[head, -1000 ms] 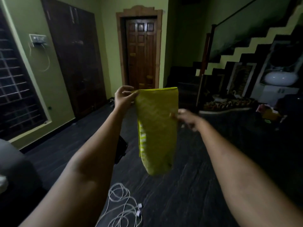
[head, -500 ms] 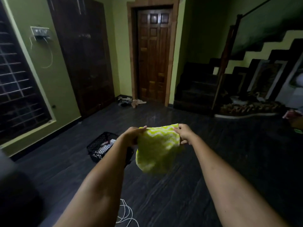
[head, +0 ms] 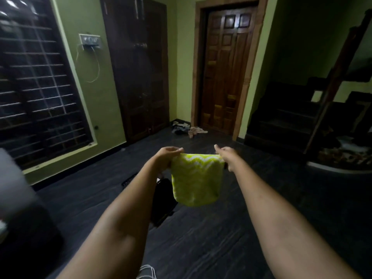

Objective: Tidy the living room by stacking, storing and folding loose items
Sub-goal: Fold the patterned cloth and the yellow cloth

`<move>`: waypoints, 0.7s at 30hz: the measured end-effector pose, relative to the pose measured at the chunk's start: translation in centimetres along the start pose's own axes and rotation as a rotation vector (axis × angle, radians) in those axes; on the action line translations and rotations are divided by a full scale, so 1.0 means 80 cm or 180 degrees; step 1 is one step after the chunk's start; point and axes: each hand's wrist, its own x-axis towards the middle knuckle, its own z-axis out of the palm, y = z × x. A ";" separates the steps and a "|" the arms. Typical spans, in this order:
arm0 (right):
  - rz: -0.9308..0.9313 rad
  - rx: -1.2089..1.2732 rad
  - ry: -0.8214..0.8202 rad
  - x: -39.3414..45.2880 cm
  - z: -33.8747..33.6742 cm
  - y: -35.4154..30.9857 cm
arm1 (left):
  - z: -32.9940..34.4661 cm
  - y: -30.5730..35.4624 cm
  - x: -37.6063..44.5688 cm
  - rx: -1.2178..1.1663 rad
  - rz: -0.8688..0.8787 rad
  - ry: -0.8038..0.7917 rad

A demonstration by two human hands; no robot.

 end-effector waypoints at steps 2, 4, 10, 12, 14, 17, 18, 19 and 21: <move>0.0207 -0.0135 -0.1005 0.030 -0.014 -0.025 | -0.010 0.017 0.019 0.0038 -0.0348 -0.0536; 0.0091 -0.0699 -0.1584 0.064 -0.022 -0.042 | -0.018 0.033 0.045 0.0290 -0.0547 -0.0766; -0.0860 -0.2189 -0.1654 0.175 -0.006 -0.083 | -0.011 0.079 0.112 0.2193 -0.0384 0.0214; -0.1128 -0.2208 -0.1619 0.198 -0.001 -0.097 | -0.019 0.092 0.121 0.3166 -0.0411 0.0503; -0.1314 -0.1937 -0.1804 0.221 0.011 -0.116 | -0.030 0.103 0.135 0.3358 -0.0372 0.0685; -0.1520 -0.1501 -0.2096 0.237 0.040 -0.138 | -0.026 0.111 0.165 0.2622 0.0074 0.0409; -0.1598 -0.1467 -0.2159 0.241 0.053 -0.145 | -0.018 0.114 0.176 0.2259 0.0228 0.0307; -0.1689 -0.1485 -0.2182 0.248 0.069 -0.151 | -0.012 0.116 0.190 0.2009 0.0382 0.0315; -0.1939 -0.1573 -0.2032 0.269 0.095 -0.159 | -0.015 0.114 0.228 0.2052 0.0486 0.0621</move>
